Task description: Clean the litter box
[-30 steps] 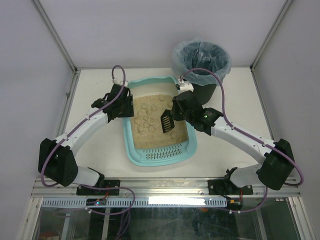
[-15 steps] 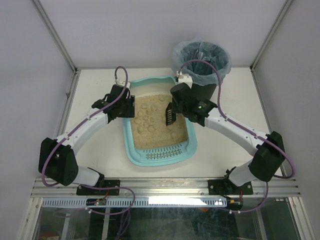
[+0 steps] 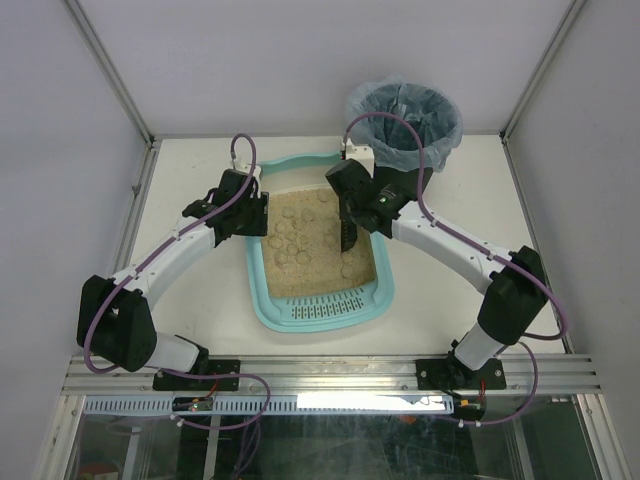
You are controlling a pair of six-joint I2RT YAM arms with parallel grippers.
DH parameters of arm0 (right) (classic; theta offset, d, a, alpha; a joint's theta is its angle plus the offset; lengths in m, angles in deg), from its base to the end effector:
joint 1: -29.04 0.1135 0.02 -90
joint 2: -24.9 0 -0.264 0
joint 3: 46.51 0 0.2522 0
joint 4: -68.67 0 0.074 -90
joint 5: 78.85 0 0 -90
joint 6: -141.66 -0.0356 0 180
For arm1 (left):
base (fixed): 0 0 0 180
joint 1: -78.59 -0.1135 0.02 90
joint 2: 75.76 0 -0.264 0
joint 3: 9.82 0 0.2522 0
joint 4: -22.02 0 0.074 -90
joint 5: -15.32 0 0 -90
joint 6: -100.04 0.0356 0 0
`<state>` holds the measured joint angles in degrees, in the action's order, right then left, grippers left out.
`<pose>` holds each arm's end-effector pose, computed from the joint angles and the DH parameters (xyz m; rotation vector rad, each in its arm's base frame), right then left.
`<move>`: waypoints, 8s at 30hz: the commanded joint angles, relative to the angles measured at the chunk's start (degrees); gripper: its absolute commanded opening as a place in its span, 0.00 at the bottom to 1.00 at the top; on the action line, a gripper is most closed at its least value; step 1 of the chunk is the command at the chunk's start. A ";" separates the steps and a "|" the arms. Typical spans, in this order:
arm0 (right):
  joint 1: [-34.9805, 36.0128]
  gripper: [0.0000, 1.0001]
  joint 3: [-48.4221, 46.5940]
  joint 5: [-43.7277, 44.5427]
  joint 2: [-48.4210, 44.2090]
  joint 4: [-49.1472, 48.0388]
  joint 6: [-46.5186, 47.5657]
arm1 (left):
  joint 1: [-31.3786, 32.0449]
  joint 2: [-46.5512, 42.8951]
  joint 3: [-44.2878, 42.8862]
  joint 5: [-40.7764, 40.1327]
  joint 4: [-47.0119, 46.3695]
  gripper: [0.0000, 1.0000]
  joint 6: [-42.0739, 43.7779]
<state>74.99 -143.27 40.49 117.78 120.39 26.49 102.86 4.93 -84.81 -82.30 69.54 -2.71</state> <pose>0.2596 0.2433 0.3164 -0.1834 2.2661 0.0253 0.2697 -0.1164 0.2614 0.1951 2.4834 -0.1056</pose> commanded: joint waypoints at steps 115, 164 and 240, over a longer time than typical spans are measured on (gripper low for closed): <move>-12.95 0.00 50.59 -30.47 -31.58 -58.15 -36.37 | 1.17 2.57 0.15 11.03 -5.09 0.43 0.56; -23.35 0.00 58.33 -47.44 -36.12 -70.35 -43.04 | 1.33 -5.33 2.33 3.38 -7.40 0.67 -0.21; -26.54 0.00 61.22 -51.88 -31.74 -75.94 -49.95 | 0.03 -11.14 1.45 -9.22 -14.09 0.98 -0.17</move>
<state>48.61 -80.08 -11.77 87.46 45.66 -25.15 103.61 -6.33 -82.65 -90.72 57.30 -3.98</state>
